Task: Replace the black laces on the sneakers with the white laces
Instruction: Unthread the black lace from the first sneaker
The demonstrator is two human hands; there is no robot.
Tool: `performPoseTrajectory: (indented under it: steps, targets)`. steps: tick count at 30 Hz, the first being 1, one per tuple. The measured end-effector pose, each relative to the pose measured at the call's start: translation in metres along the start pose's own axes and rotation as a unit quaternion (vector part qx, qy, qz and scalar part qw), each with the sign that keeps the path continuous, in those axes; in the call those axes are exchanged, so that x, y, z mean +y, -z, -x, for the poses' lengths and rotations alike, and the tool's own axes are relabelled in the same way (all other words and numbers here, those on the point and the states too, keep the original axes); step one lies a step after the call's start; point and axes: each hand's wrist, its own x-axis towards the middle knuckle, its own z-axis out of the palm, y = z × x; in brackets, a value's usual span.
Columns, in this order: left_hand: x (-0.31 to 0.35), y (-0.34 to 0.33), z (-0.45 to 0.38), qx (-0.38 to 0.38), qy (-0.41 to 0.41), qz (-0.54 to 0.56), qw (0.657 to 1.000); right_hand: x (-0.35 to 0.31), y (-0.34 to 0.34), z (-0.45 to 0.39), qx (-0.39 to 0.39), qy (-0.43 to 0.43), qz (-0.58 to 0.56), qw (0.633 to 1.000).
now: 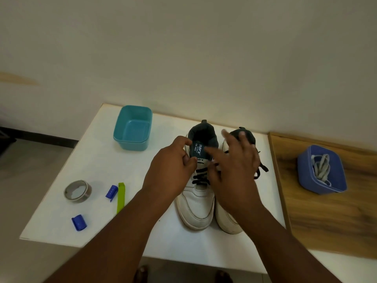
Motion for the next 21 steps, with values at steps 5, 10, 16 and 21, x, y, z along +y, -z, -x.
performPoseTrajectory:
  steps: [5,10,16,21]
  targets:
    - [0.002,0.000,0.001,-0.006,0.004,-0.002,1.000,-0.001,-0.007,0.009,-0.043,-0.008,0.031,0.999]
    - [0.003,0.001,0.001,-0.007,0.012,-0.006,1.000,0.006,0.003,-0.001,-0.010,-0.043,0.032,0.999]
    - [0.006,0.001,0.000,-0.020,0.009,-0.003,1.000,-0.001,-0.014,0.006,-0.091,0.017,0.047,0.995]
    - [0.003,0.002,0.000,-0.016,0.014,-0.014,1.000,-0.005,-0.013,0.007,0.003,-0.019,0.066,0.998]
